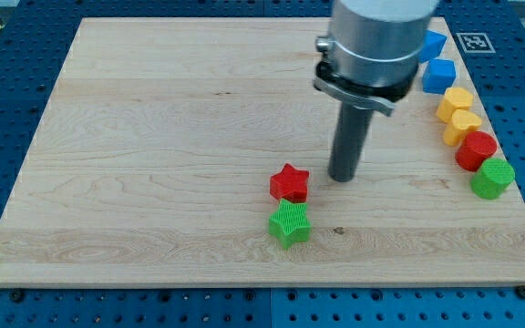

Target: Slightly push the green circle to the left

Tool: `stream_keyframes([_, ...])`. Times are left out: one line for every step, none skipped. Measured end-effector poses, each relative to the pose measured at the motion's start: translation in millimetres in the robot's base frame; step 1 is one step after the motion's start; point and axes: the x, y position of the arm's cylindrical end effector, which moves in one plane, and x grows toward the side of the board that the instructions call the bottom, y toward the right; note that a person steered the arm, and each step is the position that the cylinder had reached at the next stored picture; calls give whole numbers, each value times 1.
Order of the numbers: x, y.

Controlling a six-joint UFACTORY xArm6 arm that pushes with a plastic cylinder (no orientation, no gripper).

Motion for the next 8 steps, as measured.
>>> stream_keyframes([17, 34])
stream_keyframes([45, 58])
stream_keyframes([75, 112])
stream_keyframes([96, 186])
stream_keyframes([87, 226])
stream_keyframes([53, 240])
stream_keyframes([36, 240])
stream_keyframes([20, 218])
